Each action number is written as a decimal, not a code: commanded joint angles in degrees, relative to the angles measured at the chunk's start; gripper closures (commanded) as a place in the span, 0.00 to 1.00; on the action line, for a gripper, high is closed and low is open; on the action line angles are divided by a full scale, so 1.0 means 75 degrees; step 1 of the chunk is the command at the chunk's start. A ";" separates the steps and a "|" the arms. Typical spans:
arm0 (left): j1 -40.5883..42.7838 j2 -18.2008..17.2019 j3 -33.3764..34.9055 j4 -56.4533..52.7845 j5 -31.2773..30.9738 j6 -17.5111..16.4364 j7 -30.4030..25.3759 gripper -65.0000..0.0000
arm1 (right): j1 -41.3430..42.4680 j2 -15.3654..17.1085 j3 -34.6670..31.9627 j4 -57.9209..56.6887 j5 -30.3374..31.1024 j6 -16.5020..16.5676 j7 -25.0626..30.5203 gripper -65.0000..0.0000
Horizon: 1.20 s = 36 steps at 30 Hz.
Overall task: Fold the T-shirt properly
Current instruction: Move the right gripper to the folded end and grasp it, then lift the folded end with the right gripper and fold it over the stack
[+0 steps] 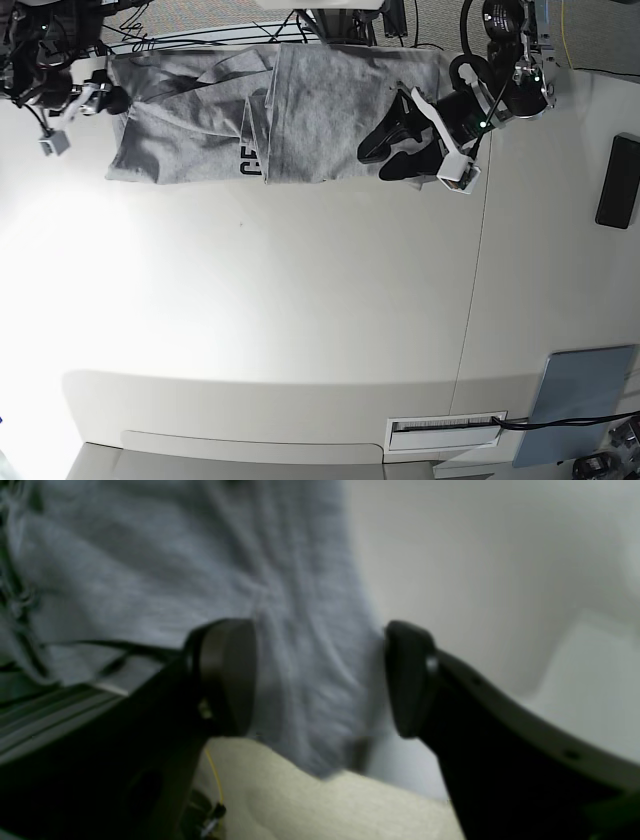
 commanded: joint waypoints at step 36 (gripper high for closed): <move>-0.0015 -0.0023 -0.0009 0.0137 0.0632 -0.0089 -0.0169 0.54 | 0.0490 -0.0321 0.0245 0.0597 -0.0740 -0.0195 0.0405 1.00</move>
